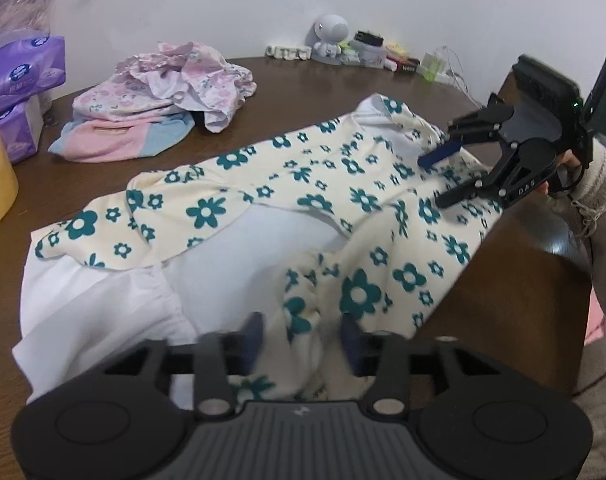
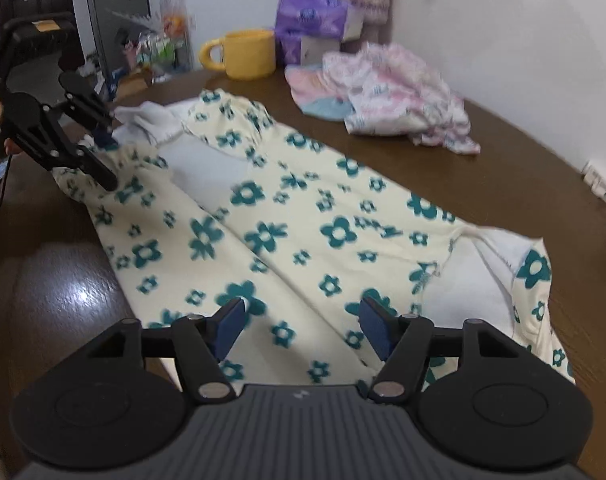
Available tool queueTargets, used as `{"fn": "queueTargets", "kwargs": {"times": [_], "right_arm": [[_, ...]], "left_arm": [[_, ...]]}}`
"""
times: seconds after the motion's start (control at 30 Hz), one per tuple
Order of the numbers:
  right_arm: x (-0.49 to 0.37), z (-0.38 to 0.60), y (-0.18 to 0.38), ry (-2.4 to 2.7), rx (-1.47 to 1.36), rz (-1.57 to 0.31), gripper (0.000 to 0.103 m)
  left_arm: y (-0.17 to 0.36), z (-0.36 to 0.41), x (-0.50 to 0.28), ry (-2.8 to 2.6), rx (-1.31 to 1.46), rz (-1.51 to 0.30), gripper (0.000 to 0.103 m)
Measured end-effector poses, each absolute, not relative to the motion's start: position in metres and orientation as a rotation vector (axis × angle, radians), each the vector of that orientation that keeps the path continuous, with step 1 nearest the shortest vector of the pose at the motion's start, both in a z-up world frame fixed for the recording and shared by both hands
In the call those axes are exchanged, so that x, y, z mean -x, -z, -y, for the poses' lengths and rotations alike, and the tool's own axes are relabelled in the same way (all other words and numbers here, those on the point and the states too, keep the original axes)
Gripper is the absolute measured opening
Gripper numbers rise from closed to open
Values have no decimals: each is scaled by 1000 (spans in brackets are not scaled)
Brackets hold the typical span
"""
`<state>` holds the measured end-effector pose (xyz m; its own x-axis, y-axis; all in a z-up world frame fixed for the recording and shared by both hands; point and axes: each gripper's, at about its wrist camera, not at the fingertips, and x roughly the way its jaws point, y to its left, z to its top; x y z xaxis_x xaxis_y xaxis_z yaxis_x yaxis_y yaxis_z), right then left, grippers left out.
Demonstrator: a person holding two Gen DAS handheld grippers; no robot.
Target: Fold clothes
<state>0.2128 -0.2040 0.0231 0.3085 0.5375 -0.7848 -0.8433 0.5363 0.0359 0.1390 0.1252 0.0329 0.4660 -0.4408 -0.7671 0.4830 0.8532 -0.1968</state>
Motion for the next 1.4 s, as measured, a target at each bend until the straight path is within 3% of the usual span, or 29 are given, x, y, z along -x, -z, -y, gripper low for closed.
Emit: {"fn": "queueTargets", "kwargs": {"times": [0.07,0.1,0.17,0.23,0.47,0.63,0.87,0.9,0.97,1.1,1.17,1.4], "right_arm": [[-223,206,-18,-971,396,-882,55],[-226,207,-15,-985,386,-899,50],[-230,208,-13,-1017,372,-927,20],[-227,208,-16,-1059,362,-943,4],[-196,218,-53,-1174,379,-933,4],[-206,213,-45,-1128,399,-935,4],[-232,209,-16,-1054,384,-942,11],[-233,210,-14,-1047,375,-938,13],[-232,214,-13,-1032,346,-925,22],[-209,227,-28,-951,258,-790,26],[-186,227,-37,-902,247,-709,35],[-145,206,-21,-828,236,-683,35]], "left_arm": [[-31,-127,-147,571,-19,-931,45],[-30,-126,-150,593,-10,-942,31],[-30,-123,-152,638,-16,-965,5],[-36,-118,-146,666,-67,-971,5],[-68,-102,-119,724,-237,-982,5],[-49,-94,-152,650,-290,-1037,8],[-32,-107,-175,627,-234,-1046,25],[-32,-110,-175,624,-221,-1040,36],[-37,-117,-169,572,-197,-1001,49],[-59,-133,-141,482,-75,-849,52],[-67,-134,-119,442,-16,-767,54],[-57,-140,-63,282,40,-718,55]]}}
